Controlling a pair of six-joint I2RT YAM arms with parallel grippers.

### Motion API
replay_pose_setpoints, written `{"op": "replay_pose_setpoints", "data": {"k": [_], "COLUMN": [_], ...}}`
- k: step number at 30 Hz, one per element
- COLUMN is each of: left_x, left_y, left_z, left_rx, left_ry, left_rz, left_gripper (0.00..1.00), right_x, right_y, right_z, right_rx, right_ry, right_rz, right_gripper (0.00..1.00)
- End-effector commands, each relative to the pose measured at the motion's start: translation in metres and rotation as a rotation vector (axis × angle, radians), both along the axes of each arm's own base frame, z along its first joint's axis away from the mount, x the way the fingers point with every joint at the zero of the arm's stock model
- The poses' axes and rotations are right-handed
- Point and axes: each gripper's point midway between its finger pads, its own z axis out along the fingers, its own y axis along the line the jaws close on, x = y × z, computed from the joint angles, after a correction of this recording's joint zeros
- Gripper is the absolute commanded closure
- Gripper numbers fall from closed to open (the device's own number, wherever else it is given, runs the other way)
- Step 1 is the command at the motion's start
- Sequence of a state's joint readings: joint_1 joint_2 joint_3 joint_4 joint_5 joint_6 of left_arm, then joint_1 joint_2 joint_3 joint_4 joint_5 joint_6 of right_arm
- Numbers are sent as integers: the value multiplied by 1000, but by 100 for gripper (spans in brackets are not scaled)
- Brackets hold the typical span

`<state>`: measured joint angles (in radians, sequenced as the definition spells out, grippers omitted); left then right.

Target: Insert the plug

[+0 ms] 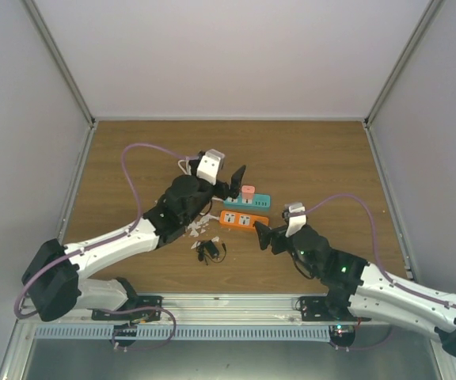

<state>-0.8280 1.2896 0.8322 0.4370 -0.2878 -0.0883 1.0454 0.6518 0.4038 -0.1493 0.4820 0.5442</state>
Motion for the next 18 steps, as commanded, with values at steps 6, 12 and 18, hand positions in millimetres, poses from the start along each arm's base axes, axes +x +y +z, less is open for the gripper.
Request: {"op": "replay_pose_setpoints", "data": {"k": [6,12,18], "left_x": [-12,-20,-34], "left_y": [19,36,46], "left_z": [39,52,52], "left_rx": [-35,-62,-77], "left_ry": [-71,-75,-103], "left_rz": [-54,-47,-65], "left_gripper": [1,1,1], "right_x": [3,2,3], "right_y": [0,2,6], "right_z": [6,3,2], "right_rx": [16,11,-4], "right_ry": [-18,-14,-12], "right_rz": [-24,-13,-4], "right_gripper": [0,0,0]}}
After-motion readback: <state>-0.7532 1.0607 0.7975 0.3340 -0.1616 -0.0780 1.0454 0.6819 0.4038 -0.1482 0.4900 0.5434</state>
